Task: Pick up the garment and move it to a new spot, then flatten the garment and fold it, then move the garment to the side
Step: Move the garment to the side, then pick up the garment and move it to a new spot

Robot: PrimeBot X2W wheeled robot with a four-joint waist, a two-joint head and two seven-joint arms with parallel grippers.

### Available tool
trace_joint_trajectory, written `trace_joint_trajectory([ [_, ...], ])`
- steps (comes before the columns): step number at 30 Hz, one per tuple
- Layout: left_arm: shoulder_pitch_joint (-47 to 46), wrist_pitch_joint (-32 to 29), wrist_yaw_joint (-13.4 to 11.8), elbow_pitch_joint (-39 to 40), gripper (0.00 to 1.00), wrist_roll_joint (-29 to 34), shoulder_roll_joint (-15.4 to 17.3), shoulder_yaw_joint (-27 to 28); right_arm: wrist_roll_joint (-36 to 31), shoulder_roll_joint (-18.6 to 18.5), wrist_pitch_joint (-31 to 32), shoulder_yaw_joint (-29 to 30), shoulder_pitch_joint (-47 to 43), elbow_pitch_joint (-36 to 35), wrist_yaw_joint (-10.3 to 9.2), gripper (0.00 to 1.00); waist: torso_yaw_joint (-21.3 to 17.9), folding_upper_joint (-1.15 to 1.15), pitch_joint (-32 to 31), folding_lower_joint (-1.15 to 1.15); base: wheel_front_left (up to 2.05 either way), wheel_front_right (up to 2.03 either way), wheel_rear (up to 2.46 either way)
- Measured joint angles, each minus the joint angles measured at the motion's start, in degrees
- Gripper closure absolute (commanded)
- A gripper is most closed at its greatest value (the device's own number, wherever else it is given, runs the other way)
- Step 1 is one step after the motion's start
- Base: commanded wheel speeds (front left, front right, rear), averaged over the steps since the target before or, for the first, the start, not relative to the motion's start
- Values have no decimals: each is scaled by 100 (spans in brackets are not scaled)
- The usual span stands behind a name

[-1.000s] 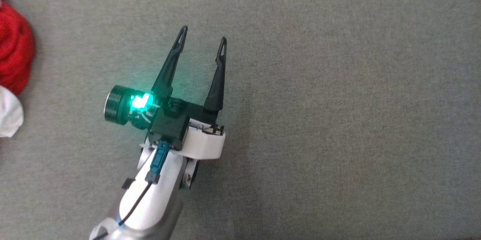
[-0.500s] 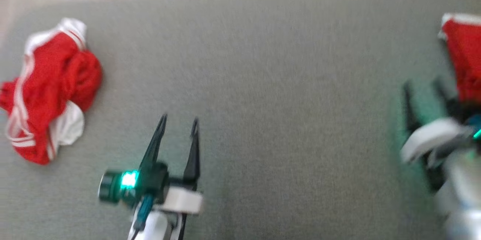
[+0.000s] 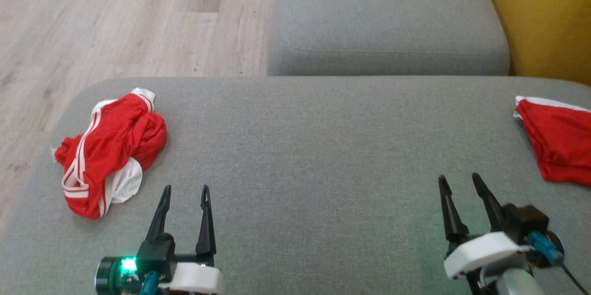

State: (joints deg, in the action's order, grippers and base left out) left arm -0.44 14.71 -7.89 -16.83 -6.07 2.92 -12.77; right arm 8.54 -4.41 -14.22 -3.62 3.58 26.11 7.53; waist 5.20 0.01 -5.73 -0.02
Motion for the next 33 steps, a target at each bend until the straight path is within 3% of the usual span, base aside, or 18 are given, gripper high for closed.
trace_joint_trajectory([
  [13,44,0,193,-143,0,205,-1,179,-200,154,0,443,-235,-68,1,0,-36,0,-60,2,0,0,0],
  [25,4,0,297,-191,0,261,-3,318,-198,167,0,308,-310,-212,0,0,-56,0,26,2,0,0,0],
  [33,-206,0,334,-169,0,313,-5,343,-196,169,0,319,-310,-259,1,0,167,0,115,2,0,0,0],
])
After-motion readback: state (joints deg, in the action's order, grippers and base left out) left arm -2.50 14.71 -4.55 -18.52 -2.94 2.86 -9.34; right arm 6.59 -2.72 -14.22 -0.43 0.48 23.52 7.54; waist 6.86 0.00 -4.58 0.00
